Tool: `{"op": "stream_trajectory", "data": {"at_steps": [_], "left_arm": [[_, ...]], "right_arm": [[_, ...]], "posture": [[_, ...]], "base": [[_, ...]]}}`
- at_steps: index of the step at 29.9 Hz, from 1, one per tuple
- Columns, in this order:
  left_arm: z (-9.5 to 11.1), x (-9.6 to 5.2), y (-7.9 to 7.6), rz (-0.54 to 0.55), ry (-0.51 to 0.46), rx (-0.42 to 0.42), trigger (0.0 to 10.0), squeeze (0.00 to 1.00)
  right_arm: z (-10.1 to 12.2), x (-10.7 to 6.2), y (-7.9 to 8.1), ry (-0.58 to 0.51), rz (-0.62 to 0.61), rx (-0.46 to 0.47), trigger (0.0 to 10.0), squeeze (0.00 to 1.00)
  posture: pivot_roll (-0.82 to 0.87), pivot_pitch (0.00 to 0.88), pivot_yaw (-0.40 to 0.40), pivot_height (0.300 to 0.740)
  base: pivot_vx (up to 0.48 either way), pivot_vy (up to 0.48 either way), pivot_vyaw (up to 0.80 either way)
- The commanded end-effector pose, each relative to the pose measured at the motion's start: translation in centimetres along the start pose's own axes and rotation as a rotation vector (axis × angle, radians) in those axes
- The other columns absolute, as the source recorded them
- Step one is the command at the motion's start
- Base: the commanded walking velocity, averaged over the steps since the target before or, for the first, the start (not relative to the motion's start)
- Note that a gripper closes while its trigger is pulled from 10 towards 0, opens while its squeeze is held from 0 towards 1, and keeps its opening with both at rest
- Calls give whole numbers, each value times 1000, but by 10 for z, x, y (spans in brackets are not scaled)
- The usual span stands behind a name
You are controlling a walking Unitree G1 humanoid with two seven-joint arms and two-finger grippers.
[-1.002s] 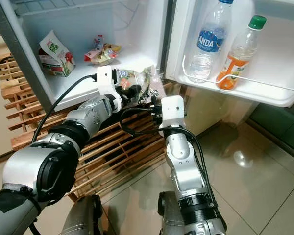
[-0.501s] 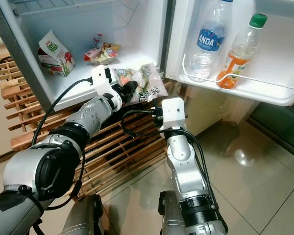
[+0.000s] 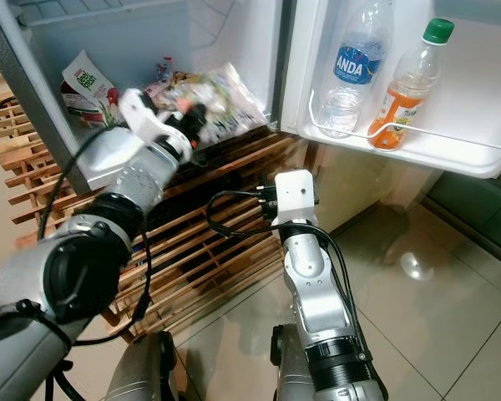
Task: Restocking fridge
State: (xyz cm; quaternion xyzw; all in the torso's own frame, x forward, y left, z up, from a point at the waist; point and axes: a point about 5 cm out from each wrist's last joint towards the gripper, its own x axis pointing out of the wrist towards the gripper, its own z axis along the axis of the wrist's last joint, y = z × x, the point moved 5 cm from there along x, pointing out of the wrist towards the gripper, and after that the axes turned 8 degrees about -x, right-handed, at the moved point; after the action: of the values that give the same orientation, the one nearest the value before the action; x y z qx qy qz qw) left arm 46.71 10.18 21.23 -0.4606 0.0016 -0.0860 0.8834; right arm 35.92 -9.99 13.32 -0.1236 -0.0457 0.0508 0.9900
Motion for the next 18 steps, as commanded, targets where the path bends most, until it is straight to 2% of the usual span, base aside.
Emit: {"op": "stream_trajectory", "data": {"at_steps": [1, 2, 3, 4, 5, 6, 7, 8, 11, 12, 14, 15, 18], "left_arm": [[24, 5, -17, -19, -81, 77, 0, 0], [27, 5, -17, -12, -94, 112, 0, 0], [33, 5, -14, 42, -110, 265, 0, 0], [33, 5, -14, 42, -110, 265, 0, 0], [39, 6, -16, 84, -133, 509, 0, 0], [40, 6, -18, 95, -142, 606, 0, 0], [40, 6, -18, 95, -142, 606, 0, 0], [41, 6, -21, 109, -152, 813, 0, 0], [41, 6, -17, 151, -143, 925, 0, 0], [43, 5, -11, 191, -135, 963, 0, 0], [43, 5, -11, 191, -135, 963, 0, 0], [49, 3, -7, 234, -163, 984, 10000, 1000], [54, 2, -6, 256, -190, 1004, 10000, 1000]], "right_arm": [[5, -1, -1, -10, -1, -2, 10000, 0], [5, 0, 0, -9, 0, -2, 10000, 0], [4, 0, 0, -8, 3, -3, 10000, 0], [4, 0, 0, -8, 3, -3, 10000, 0], [4, 0, 1, -6, 8, -4, 10000, 0], [4, 0, 2, -6, 10, -4, 10000, 0], [4, 0, 2, -6, 10, -4, 10000, 0], [4, 0, 3, -5, 14, -6, 10000, 0], [4, -2, 3, -7, 12, -11, 10000, 0], [4, -3, 0, -5, -1, -14, 10000, 0], [4, -3, 0, -5, -1, -14, 10000, 0], [2, -5, -3, 1, -11, -13, 10000, 0], [1, -7, -3, 4, -14, -13, 10000, 0]], "posture": [[-208, 0, 36, 596], [-207, 0, 35, 596], [-206, 0, 34, 596], [-206, 0, 34, 596], [-206, 0, 30, 596], [-210, 0, 32, 596], [-210, 0, 32, 596], [-221, 0, 37, 596], [-244, 0, 50, 596], [-255, 0, 57, 596], [-255, 0, 57, 596], [-263, 0, 60, 596], [-264, 0, 60, 596]], "base": [[0, 0, 0], [0, 0, 0], [0, 0, 0], [0, 0, 0], [0, 0, 0], [0, 0, 0], [0, 0, 0], [0, 0, 0], [0, 0, 0], [0, 0, 0], [0, 0, 0], [0, 0, 0], [0, 0, 0]]}}
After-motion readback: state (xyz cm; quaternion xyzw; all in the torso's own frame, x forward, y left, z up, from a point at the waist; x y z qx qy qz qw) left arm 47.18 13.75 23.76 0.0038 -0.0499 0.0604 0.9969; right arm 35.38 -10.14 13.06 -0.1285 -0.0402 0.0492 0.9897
